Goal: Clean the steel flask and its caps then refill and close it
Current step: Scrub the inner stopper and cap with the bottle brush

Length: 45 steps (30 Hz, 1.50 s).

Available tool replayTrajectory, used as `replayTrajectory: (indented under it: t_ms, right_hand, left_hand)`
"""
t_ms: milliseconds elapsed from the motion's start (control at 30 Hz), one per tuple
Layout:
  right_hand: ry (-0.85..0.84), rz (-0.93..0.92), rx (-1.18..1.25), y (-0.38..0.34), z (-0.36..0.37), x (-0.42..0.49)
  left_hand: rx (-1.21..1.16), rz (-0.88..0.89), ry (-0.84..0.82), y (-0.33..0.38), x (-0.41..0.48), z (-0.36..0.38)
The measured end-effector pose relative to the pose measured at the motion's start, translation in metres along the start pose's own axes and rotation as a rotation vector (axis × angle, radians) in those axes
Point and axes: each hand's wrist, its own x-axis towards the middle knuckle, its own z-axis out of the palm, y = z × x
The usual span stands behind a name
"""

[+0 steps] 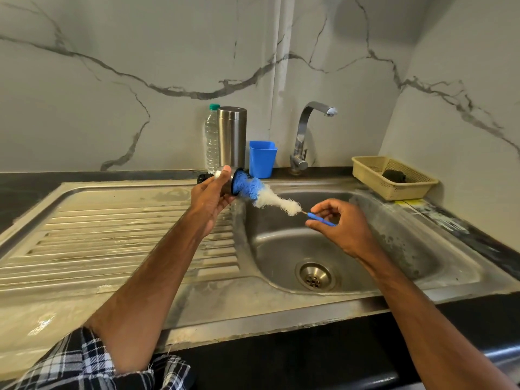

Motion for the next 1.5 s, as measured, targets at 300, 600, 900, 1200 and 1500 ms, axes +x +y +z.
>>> replayTrajectory:
  t_ms: [300, 600, 900, 1200, 1500]
  right_hand:
    - [-0.067, 0.014, -0.135, 0.004, 0.004, -0.001]
    - [0.052, -0.051, -0.05, 0.001, 0.001, 0.002]
    - [-0.103, 0.071, -0.021, -0.003, 0.004, -0.003]
    - [-0.095, 0.008, -0.015, -0.002, 0.001, -0.002]
    - [0.001, -0.012, -0.02, -0.002, 0.002, 0.0]
  left_hand:
    - [-0.002, 0.026, -0.056, 0.002, -0.004, 0.002]
    - [0.033, 0.005, -0.011, -0.001, -0.003, 0.0]
    - [0.038, 0.038, -0.047, 0.003, -0.007, 0.005]
    - [0.034, 0.024, -0.046, 0.002, -0.006, 0.004]
    - [0.051, 0.018, -0.015, 0.002, -0.003, 0.001]
